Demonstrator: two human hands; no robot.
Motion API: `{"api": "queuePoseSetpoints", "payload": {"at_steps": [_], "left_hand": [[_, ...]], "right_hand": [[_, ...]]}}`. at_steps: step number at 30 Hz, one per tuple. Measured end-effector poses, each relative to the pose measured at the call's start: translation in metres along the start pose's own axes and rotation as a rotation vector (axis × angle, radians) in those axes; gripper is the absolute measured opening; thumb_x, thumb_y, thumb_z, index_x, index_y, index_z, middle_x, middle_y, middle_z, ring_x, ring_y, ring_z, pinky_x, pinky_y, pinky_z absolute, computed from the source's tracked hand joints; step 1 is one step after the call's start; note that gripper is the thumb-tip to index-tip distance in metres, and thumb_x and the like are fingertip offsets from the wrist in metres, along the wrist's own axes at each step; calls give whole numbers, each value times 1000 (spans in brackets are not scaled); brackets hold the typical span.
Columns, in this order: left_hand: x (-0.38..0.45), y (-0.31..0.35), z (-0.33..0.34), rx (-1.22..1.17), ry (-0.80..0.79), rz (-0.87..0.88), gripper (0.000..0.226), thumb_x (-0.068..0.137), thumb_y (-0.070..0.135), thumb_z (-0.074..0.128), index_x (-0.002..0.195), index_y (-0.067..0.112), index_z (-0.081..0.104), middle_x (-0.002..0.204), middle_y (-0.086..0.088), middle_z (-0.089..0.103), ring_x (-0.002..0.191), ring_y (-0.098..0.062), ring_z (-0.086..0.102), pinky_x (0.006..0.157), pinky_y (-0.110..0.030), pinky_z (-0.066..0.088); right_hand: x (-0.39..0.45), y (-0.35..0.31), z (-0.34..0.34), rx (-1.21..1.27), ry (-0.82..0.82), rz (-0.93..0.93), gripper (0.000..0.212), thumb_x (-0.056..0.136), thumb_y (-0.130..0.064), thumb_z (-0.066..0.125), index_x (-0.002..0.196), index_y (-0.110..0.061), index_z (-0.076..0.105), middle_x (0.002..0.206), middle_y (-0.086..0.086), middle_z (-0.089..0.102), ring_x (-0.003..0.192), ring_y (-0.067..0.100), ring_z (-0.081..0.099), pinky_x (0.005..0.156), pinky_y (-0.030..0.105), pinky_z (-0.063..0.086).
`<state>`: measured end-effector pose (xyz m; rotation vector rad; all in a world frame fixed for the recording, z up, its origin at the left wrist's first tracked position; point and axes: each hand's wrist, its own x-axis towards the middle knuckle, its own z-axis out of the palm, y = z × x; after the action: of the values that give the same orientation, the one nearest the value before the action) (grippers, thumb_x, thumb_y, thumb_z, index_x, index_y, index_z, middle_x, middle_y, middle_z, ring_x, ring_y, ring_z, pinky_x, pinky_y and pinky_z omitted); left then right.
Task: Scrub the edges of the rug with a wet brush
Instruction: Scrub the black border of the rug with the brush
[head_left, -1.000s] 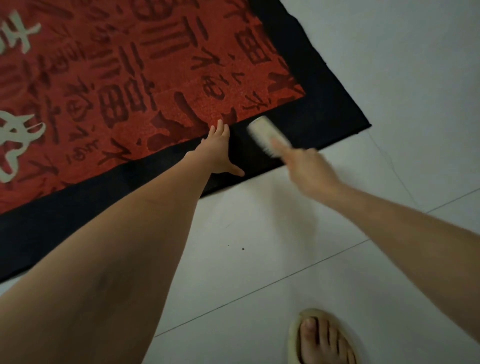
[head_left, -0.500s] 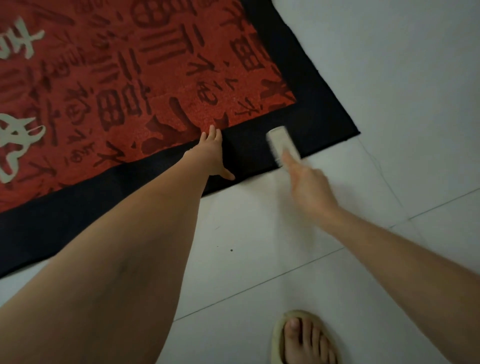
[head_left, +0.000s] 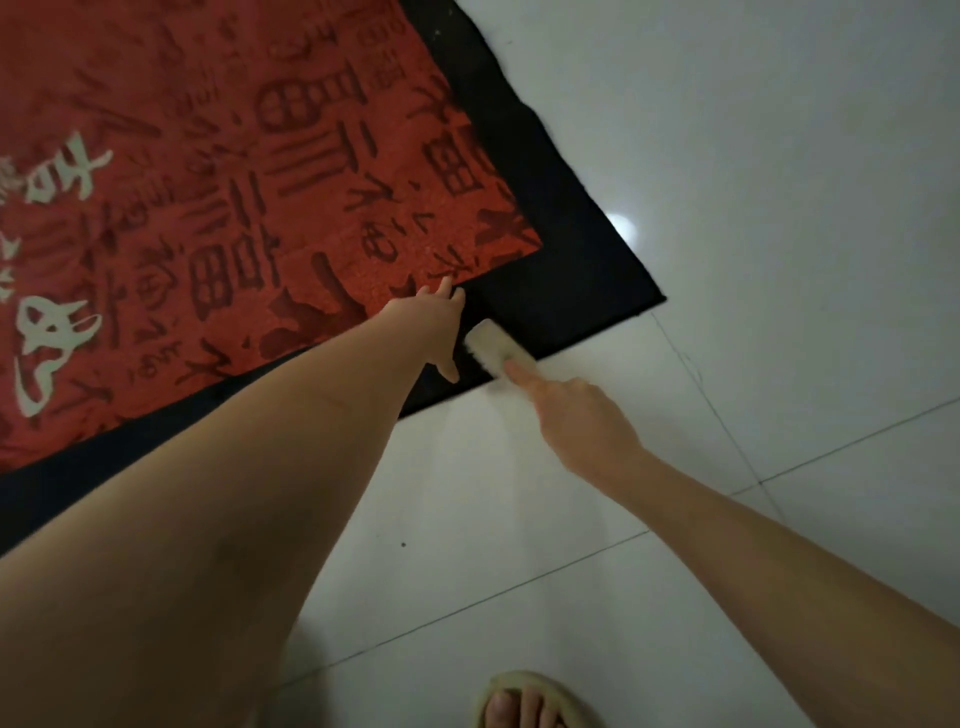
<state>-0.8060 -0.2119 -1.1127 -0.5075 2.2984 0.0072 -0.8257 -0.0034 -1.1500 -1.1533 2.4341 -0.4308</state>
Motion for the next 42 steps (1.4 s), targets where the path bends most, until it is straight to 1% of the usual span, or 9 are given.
{"api": "queuePoseSetpoints", "payload": {"at_steps": [4, 9, 14, 21, 24, 28, 34, 39, 42], "left_hand": [[-1, -14, -13, 118, -1, 76, 128, 73, 46, 82, 155, 15, -11, 163, -7, -14, 151, -32, -1, 115, -56, 26], [3, -15, 5, 211, -75, 156, 127, 76, 47, 79, 154, 22, -18, 161, -5, -24, 149, -34, -11, 116, -59, 22], [24, -11, -2, 214, -5, 241, 137, 69, 53, 83, 152, 26, -24, 157, -4, -33, 148, -34, -18, 113, -65, 21], [57, 5, 1, 233, 71, 481, 154, 53, 68, 83, 151, 23, -26, 158, -1, -32, 147, -27, -23, 117, -59, -2], [69, -7, 4, 205, 113, 586, 155, 51, 66, 85, 152, 23, -25, 158, -1, -31, 146, -26, -24, 118, -53, -4], [78, -21, 1, 282, 113, 683, 157, 48, 69, 83, 151, 22, -25, 158, -3, -30, 146, -25, -24, 121, -50, -1], [74, -14, 4, 180, 96, 617, 155, 50, 68, 84, 152, 21, -23, 159, 1, -29, 147, -22, -23, 120, -48, -3], [72, -5, 15, -50, 180, 554, 138, 64, 64, 79, 155, 18, -14, 161, -5, -24, 148, -25, -20, 120, -49, -5], [72, -1, 9, -157, 168, 484, 129, 72, 58, 77, 155, 13, -12, 160, -11, -24, 149, -30, -17, 121, -44, -1]], "right_hand": [[2, 8, -9, 70, 23, 179, 63, 100, -10, 34, 152, -39, 15, 85, 9, 59, 66, 21, 53, 61, 34, 46], [-5, -23, 0, -142, -88, -28, 73, 97, -6, 34, 151, -45, 4, 76, 4, 47, 65, 20, 52, 60, 32, 40], [10, 15, -31, -29, 46, 361, 69, 94, -1, 32, 151, -37, 21, 88, 12, 55, 68, 26, 49, 63, 35, 42], [1, -5, -4, -35, 22, 233, 61, 102, -12, 34, 150, -45, 15, 69, 4, 51, 57, 23, 52, 56, 39, 48], [-6, -7, 3, 30, 82, 332, 60, 102, -12, 33, 149, -47, 17, 71, 5, 54, 56, 22, 52, 57, 38, 48], [-21, -36, 31, 43, -65, 133, 62, 104, -22, 34, 146, -52, 0, 68, 8, 51, 59, 26, 55, 63, 41, 52], [1, 12, 10, 151, 246, 389, 56, 102, -17, 35, 148, -47, 23, 77, 12, 60, 67, 32, 59, 65, 40, 50], [-7, -1, 23, 31, 73, 158, 58, 103, -19, 36, 147, -51, 16, 72, 9, 56, 61, 27, 56, 66, 41, 51], [12, 50, -10, 139, 261, 443, 50, 102, -17, 38, 147, -41, 32, 91, 17, 64, 80, 32, 60, 71, 33, 44]]}}
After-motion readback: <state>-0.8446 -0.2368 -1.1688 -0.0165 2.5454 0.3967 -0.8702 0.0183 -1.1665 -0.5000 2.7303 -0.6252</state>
